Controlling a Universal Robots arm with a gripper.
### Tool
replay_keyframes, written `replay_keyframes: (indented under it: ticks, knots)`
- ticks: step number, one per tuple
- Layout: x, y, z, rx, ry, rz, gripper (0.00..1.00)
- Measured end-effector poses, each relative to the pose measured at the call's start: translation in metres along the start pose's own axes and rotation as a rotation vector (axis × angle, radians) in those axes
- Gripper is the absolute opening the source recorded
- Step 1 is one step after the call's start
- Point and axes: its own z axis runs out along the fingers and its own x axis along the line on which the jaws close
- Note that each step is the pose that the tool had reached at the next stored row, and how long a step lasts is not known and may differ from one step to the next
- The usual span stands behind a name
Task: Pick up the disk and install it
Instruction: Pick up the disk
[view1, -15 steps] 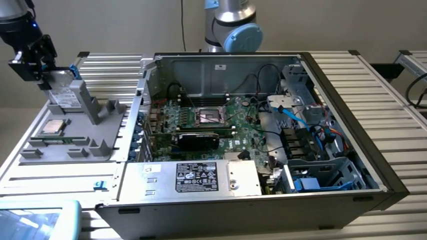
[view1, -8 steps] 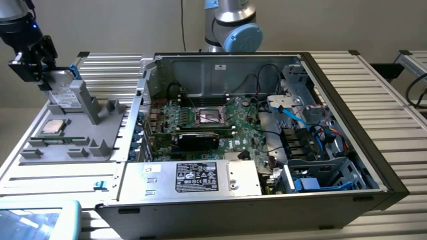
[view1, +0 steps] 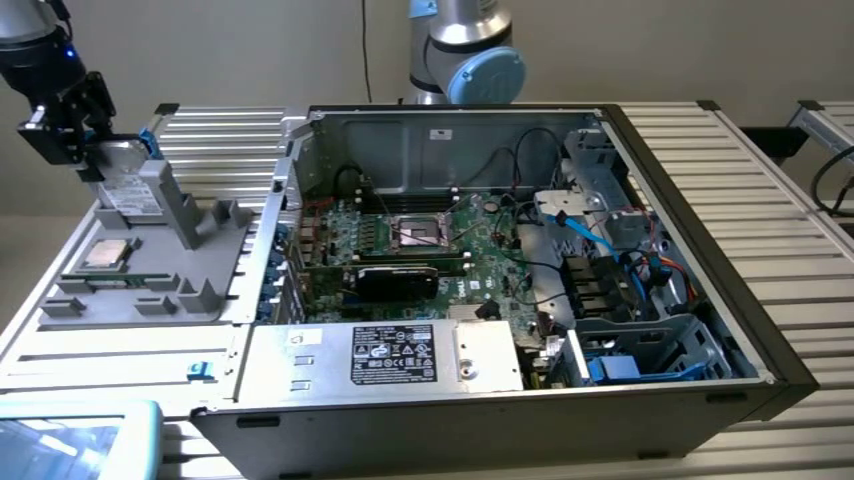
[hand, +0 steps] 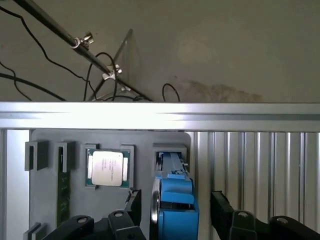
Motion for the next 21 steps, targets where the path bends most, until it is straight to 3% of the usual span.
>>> replay_keyframes:
  ticks: [14, 17, 21]
  knots:
    - [0.0, 0.0005, 0.0001, -0.0001, -0.0002, 0.007, 0.64]
    - [0.0001, 0.0005, 0.0002, 0.0001, -0.0002, 0.007, 0.45]
    - [0.0004, 0.0008, 0.0002, 0.0005, -0.0003, 0.007, 0.38]
